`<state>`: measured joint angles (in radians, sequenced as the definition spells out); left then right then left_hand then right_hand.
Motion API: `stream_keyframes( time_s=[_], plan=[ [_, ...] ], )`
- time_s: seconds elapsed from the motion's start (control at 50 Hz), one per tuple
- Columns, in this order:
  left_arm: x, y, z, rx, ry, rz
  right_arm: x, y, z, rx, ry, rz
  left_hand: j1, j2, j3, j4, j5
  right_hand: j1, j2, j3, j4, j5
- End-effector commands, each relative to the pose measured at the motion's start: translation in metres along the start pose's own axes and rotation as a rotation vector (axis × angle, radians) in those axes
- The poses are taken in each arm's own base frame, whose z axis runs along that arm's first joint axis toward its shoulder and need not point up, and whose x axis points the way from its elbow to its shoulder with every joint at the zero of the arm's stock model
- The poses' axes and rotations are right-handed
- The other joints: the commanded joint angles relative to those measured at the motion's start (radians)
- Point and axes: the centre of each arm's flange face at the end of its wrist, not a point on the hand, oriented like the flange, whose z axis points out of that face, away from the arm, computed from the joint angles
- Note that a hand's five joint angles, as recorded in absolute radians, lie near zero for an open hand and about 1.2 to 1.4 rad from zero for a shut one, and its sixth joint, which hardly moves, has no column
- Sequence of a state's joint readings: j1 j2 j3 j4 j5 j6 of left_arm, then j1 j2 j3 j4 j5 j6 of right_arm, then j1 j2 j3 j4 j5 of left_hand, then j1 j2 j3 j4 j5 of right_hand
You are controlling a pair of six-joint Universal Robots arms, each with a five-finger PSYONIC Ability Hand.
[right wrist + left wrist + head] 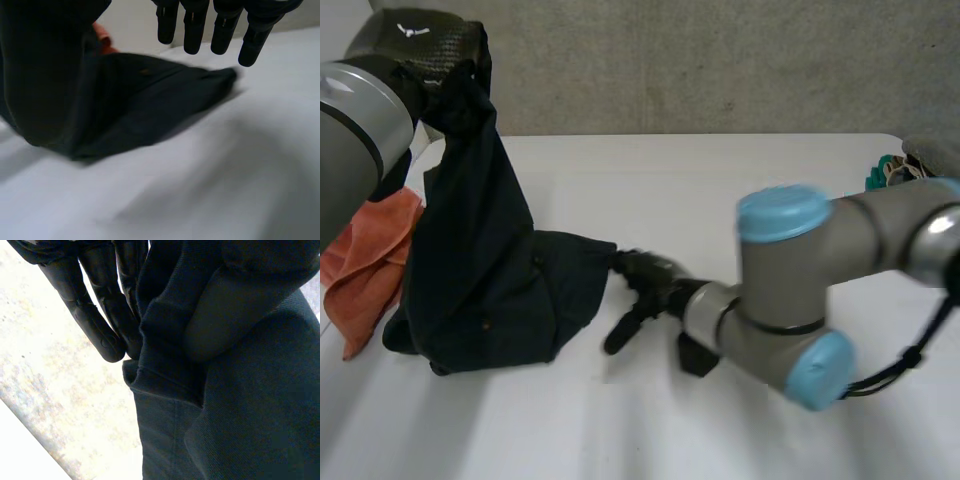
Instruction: Fold the laundry.
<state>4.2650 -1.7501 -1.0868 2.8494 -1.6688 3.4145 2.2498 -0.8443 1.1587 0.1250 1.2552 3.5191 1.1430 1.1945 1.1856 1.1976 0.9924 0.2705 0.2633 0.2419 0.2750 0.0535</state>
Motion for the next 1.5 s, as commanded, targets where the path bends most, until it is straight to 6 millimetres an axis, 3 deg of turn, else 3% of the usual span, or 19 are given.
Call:
stream_keyframes(
  time_s=[0.02, 0.14, 0.16, 0.22, 0.3, 0.38, 0.46, 0.54, 0.62, 0.72, 0.82, 0.96, 1.04, 1.06, 1.08, 1.14, 1.28, 1.4, 1.5],
  plan=[
    [-0.001, -0.010, -0.003, 0.028, -0.002, -0.007, -0.038, 0.026, 0.041, -0.021, -0.119, 0.097, 0.253, 0.202, 0.211, 0.199, 0.229, -0.034, -0.027, -0.006, -0.039, 0.008],
    [0.003, -0.013, -0.005, 0.038, 0.006, -0.009, -0.056, 0.036, 0.059, -0.013, -0.169, 0.188, 0.253, 0.202, 0.211, 0.199, 0.229, 0.129, 0.137, 0.158, 0.125, 0.172],
    [0.004, -0.013, -0.006, 0.038, 0.007, -0.007, -0.060, 0.037, 0.061, -0.009, -0.176, 0.207, 0.253, 0.202, 0.211, 0.199, 0.229, 0.488, 0.495, 0.516, 0.483, 0.530],
    [0.003, -0.014, -0.006, 0.039, 0.006, -0.009, -0.053, 0.033, 0.063, 0.014, -0.148, 0.243, 0.253, 0.202, 0.211, 0.199, 0.229, 1.124, 1.131, 1.153, 1.120, 1.167],
    [0.001, -0.016, -0.009, 0.041, -0.004, -0.016, -0.023, 0.003, 0.057, 0.130, 0.002, 0.247, 0.253, 0.202, 0.211, 0.199, 0.229, 1.126, 1.133, 1.154, 1.121, 1.168],
    [-0.005, -0.019, -0.017, 0.040, -0.010, -0.026, 0.010, -0.048, 0.030, 0.265, 0.159, 0.121, 0.253, 0.202, 0.211, 0.199, 0.229, 1.126, 1.133, 1.154, 1.121, 1.168],
    [-0.012, -0.017, -0.025, 0.017, -0.007, -0.021, 0.039, -0.122, -0.022, 0.387, 0.259, -0.171, 0.253, 0.202, 0.211, 0.199, 0.229, 1.126, 1.133, 1.154, 1.121, 1.168],
    [-0.010, -0.002, -0.031, -0.037, 0.064, -0.023, 0.035, -0.168, -0.054, 0.455, 0.230, -0.426, 0.253, 0.202, 0.211, 0.199, 0.229, 1.126, 1.133, 1.154, 1.121, 1.168],
    [0.004, 0.020, -0.033, -0.101, 0.162, -0.023, 0.040, -0.183, -0.075, 0.395, 0.259, -0.551, 0.253, 0.202, 0.211, 0.199, 0.229, 1.126, 1.133, 1.154, 1.121, 1.168],
    [0.029, 0.067, -0.011, -0.199, 0.233, -0.019, 0.055, -0.171, -0.065, 0.243, 0.298, -0.661, 0.253, 0.202, 0.211, 0.199, 0.229, 1.126, 1.133, 1.154, 1.121, 1.168],
    [0.058, 0.128, 0.019, -0.317, 0.231, 0.001, 0.088, -0.139, -0.033, 0.077, 0.326, -0.762, 0.253, 0.202, 0.211, 0.199, 0.229, 1.126, 1.133, 1.154, 1.121, 1.168],
    [0.087, 0.172, 0.038, -0.421, 0.250, 0.021, 0.130, -0.104, 0.009, 0.005, 0.355, -0.823, 0.253, 0.202, 0.211, 0.199, 0.229, 1.126, 1.133, 1.154, 1.121, 1.168],
    [0.095, 0.173, 0.038, -0.444, 0.270, 0.020, 0.137, -0.099, 0.023, 0.056, 0.364, -0.844, -0.016, -0.067, -0.058, -0.070, -0.039, 0.601, 0.608, 0.630, 0.597, 0.644],
    [0.096, 0.170, 0.036, -0.445, 0.271, 0.018, 0.137, -0.103, 0.024, 0.091, 0.374, -0.839, -0.333, -0.385, -0.376, -0.388, -0.357, 0.144, 0.151, 0.172, 0.139, 0.186],
    [0.096, 0.168, 0.036, -0.445, 0.272, 0.017, 0.136, -0.105, 0.023, 0.106, 0.380, -0.832, -0.525, -0.577, -0.568, -0.580, -0.549, -0.073, -0.066, -0.045, -0.078, -0.031],
    [0.093, 0.157, 0.034, -0.420, 0.250, 0.019, 0.130, -0.126, 0.009, 0.193, 0.435, -0.774, -0.882, -0.933, -0.924, -0.936, -0.906, -0.096, -0.089, -0.067, -0.100, -0.053],
    [0.074, 0.136, 0.029, -0.359, 0.156, 0.029, 0.108, -0.162, -0.050, 0.356, 0.554, -0.627, -0.968, -1.020, -1.011, -1.023, -0.992, -0.096, -0.089, -0.067, -0.100, -0.053],
    [0.071, 0.126, 0.011, -0.289, 0.169, 0.079, 0.097, -0.160, -0.093, 0.355, 0.600, -0.601, -0.968, -1.019, -1.010, -1.022, -0.992, -0.096, -0.089, -0.067, -0.100, -0.053],
    [0.078, 0.134, -0.002, -0.258, 0.233, 0.157, 0.089, -0.132, -0.119, 0.225, 0.591, -0.590, -0.868, -0.920, -0.911, -0.923, -0.892, -0.076, -0.069, -0.047, -0.080, -0.033]
  ],
)
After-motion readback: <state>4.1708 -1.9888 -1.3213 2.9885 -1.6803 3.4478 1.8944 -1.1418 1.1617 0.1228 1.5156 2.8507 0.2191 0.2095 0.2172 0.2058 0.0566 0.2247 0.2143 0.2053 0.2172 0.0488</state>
